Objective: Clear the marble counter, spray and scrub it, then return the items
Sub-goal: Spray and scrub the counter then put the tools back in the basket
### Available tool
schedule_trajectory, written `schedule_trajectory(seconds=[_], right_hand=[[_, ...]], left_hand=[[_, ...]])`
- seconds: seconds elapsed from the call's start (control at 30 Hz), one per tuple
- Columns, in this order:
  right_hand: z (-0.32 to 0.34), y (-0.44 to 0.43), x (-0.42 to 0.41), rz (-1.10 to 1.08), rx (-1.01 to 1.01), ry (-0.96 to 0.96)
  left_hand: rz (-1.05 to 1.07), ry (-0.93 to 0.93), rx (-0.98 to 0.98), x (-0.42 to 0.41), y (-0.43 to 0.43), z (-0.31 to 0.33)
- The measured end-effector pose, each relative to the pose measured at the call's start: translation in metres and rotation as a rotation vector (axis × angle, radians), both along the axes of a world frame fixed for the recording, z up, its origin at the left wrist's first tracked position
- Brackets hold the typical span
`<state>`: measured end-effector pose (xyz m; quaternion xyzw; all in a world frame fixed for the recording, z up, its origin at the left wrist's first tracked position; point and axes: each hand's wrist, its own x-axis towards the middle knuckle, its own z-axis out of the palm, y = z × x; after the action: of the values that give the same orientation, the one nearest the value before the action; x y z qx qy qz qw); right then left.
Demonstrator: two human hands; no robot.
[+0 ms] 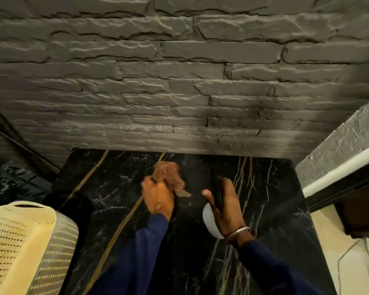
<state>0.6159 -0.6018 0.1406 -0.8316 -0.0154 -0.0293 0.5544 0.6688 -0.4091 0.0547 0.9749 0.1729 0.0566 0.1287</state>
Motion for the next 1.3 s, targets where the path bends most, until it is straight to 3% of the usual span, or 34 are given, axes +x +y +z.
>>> schedule_trajectory(seconds=[0.13, 0.27, 0.57, 0.67, 0.73, 0.83, 0.93, 1.03, 1.1, 1.2, 1.3], right_hand=[[-0.005, 0.012, 0.014, 0.010, 0.091, -0.034], [-0.015, 0.031, 0.033, 0.010, 0.100, -0.051], [-0.020, 0.033, 0.037, -0.094, -0.124, 0.054], [-0.003, 0.037, -0.002, -0.371, -0.178, 0.021], [0.013, 0.059, -0.042, -0.400, -0.164, -0.086], [0.027, 0.111, -0.073, -0.137, -0.190, -0.163], [0.038, 0.182, -0.071, 0.164, -0.195, -0.087], [0.045, 0.252, -0.067, 0.320, -0.260, 0.013], [0.056, 0.288, -0.065, 0.370, -0.330, 0.180], [0.061, 0.333, -0.071, 0.504, -0.379, 0.531], [0.046, 0.359, -0.093, 0.600, -0.471, 0.683]], left_hand=[[0.239, 0.066, -0.041, -0.009, 0.050, -0.002], [0.227, 0.077, 0.018, -0.012, 0.061, -0.006], [0.156, 0.270, -0.024, -0.013, 0.063, 0.017], [0.179, 0.172, -0.111, -0.025, 0.076, 0.044], [0.204, 0.011, -0.137, -0.044, 0.097, 0.068], [0.228, -0.185, -0.153, -0.081, 0.150, 0.107], [0.309, -0.286, -0.134, -0.124, 0.216, 0.142], [0.429, -0.139, 0.023, -0.161, 0.287, 0.159], [0.504, 0.016, 0.060, -0.182, 0.327, 0.161], [0.578, 0.243, -0.104, -0.213, 0.366, 0.157], [0.550, 0.355, -0.128, -0.241, 0.382, 0.149]])
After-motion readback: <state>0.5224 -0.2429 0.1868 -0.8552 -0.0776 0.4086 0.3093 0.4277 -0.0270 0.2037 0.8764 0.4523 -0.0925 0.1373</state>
